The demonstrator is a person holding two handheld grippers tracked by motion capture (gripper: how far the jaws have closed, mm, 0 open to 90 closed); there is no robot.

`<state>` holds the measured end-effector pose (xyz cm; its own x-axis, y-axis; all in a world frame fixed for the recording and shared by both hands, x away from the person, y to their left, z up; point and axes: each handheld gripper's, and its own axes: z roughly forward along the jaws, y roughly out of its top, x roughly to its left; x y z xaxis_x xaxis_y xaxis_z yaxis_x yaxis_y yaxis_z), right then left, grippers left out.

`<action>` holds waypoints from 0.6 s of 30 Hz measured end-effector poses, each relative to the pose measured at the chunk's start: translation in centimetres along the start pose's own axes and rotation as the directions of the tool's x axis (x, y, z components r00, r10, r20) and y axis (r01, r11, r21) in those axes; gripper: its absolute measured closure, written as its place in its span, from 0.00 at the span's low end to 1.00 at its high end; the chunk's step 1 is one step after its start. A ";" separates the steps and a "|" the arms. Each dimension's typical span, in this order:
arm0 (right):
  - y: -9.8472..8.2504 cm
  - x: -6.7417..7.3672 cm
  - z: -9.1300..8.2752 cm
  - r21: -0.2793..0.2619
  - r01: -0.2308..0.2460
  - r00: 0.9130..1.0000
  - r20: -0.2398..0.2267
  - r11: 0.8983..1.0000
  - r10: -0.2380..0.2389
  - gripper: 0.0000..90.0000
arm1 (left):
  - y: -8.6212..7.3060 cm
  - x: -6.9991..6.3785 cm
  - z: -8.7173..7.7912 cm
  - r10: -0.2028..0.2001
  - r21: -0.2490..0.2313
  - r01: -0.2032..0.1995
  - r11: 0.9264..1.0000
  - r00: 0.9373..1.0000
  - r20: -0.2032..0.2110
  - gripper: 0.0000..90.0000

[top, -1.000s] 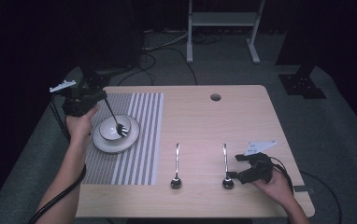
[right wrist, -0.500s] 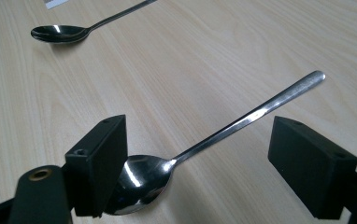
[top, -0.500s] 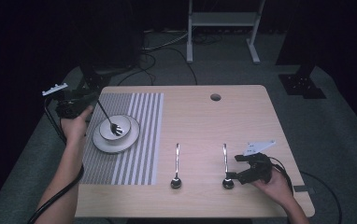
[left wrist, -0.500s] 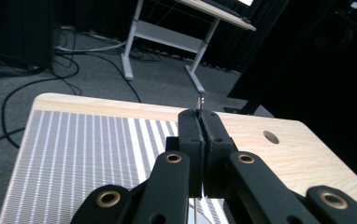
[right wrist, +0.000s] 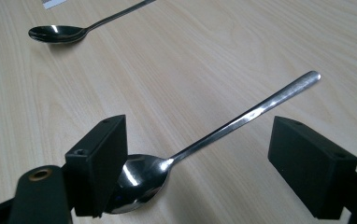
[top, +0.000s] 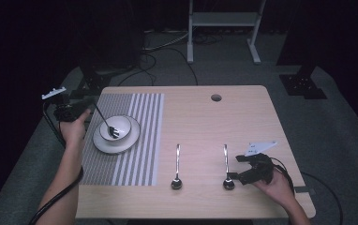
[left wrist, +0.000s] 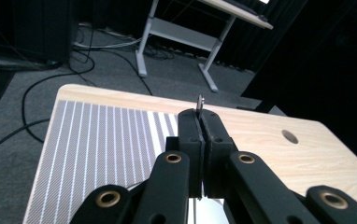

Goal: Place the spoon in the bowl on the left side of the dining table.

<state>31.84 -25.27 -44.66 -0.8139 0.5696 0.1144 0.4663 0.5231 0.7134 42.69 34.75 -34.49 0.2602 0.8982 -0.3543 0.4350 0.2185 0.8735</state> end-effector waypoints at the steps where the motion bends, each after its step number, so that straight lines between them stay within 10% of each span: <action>1: 0.0 0.0 0.0 -0.001 0.000 1.000 0.001 1.000 0.000 0.21 | -0.1 0.1 0.0 -0.001 0.003 0.001 1.000 1.000 -0.005 0.99; 18: -0.1 0.0 0.0 0.007 -0.001 1.000 -0.002 1.000 0.001 0.21 | -1.9 1.9 0.1 -0.036 0.015 0.037 0.999 0.998 -0.051 0.99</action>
<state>31.84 -25.33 -44.78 -0.8141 0.5689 0.1169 0.4698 0.5266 0.7085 42.44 36.01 -36.83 0.2005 0.9080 -0.3679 0.4573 0.2453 0.8548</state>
